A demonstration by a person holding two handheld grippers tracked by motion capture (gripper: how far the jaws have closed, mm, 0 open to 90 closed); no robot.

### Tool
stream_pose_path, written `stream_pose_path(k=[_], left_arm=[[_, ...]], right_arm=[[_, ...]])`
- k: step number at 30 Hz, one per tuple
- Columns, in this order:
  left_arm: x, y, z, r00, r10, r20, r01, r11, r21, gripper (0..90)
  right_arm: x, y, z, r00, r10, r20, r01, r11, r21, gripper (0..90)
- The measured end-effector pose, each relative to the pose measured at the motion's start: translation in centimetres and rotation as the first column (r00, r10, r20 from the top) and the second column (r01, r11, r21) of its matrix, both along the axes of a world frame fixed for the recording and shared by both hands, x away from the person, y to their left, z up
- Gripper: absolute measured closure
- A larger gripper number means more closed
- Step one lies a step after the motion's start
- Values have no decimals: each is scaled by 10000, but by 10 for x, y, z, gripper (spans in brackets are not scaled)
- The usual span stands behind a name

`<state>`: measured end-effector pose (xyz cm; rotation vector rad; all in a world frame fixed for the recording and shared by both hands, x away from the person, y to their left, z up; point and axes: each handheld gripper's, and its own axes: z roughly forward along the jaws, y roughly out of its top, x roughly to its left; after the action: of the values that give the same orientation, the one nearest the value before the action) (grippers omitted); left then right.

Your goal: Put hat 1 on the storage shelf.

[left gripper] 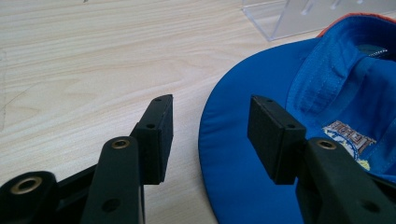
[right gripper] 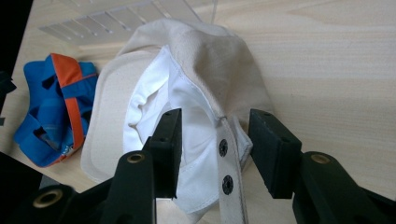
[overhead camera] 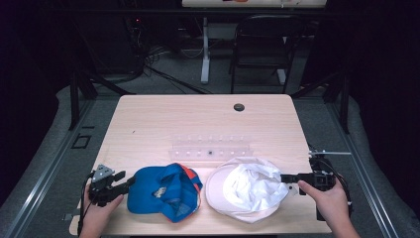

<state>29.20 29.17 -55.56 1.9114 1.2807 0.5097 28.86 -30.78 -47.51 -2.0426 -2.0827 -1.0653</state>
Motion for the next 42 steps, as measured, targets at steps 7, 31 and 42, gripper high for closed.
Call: stream_pose_path(k=[7, 31, 42], left_arm=[[1, 1, 0, 10000, 4, -36, -4, 10000, -1, 508], [1, 2, 0, 9999, 11, -141, -10, 10000, 98, 508], [1, 2, -1, 9999, 14, -120, -12, 9999, 135, 508]], right_arm=[[12, 5, -6, 9946, 236, -1015, -260, 9994, -222, 555], [24, 15, -21, 9506, 195, -3098, -445, 9963, -738, 799], [26, 19, -13, 9503, 530, -3068, -845, 9923, -901, 804]])
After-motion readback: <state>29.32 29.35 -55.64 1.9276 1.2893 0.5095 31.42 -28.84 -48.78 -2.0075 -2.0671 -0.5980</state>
